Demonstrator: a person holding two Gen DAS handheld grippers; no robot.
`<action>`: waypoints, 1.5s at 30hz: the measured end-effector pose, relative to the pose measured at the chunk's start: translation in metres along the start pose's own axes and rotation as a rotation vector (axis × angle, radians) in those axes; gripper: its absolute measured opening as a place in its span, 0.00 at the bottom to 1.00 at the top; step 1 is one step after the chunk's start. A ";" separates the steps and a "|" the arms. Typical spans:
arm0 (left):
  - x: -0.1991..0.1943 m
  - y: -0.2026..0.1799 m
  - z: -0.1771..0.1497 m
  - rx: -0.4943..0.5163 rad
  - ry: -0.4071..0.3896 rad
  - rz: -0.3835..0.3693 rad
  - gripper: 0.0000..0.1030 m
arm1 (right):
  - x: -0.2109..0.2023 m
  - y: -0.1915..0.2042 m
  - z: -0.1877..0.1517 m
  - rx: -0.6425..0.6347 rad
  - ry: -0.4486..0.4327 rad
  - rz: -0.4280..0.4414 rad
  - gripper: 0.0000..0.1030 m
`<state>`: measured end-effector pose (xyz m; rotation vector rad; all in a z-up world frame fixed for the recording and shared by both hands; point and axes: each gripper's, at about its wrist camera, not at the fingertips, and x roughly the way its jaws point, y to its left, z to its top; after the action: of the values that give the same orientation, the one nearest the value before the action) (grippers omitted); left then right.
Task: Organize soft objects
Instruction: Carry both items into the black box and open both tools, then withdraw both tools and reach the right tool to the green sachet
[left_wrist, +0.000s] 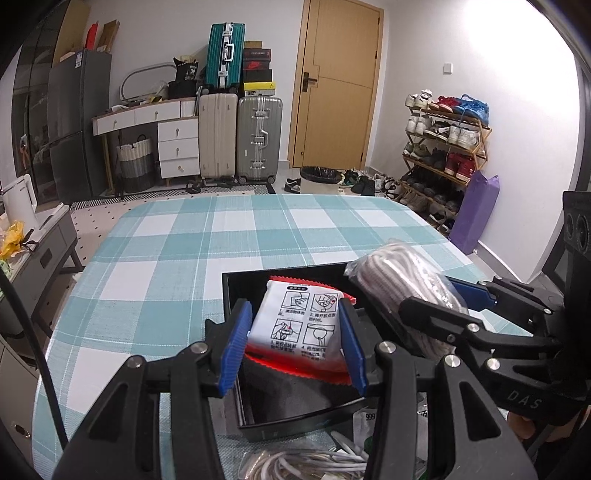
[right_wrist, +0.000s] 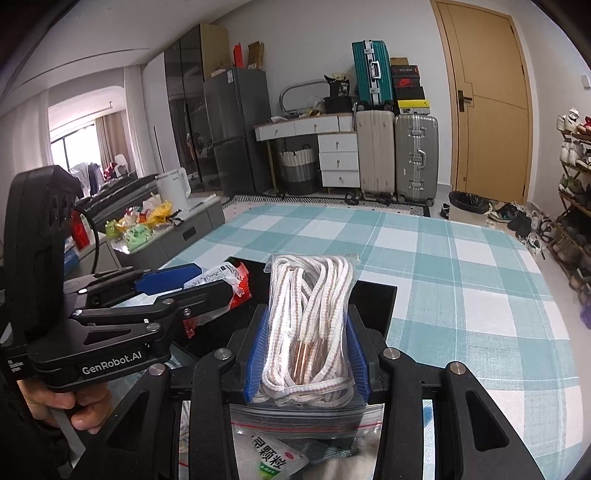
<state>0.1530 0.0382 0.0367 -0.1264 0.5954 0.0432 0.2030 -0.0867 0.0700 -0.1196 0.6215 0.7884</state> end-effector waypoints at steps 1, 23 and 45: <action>0.002 0.001 0.000 -0.007 0.008 -0.002 0.45 | 0.003 0.000 0.000 0.001 0.004 -0.003 0.39; -0.038 0.016 -0.017 -0.020 -0.004 0.008 1.00 | -0.057 -0.024 -0.021 0.084 -0.055 -0.043 0.99; -0.075 0.002 -0.051 0.117 0.022 -0.006 1.00 | -0.069 0.024 -0.074 -0.093 0.135 -0.004 1.00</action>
<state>0.0628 0.0331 0.0367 -0.0146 0.6178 0.0014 0.1144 -0.1369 0.0513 -0.2608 0.7124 0.8102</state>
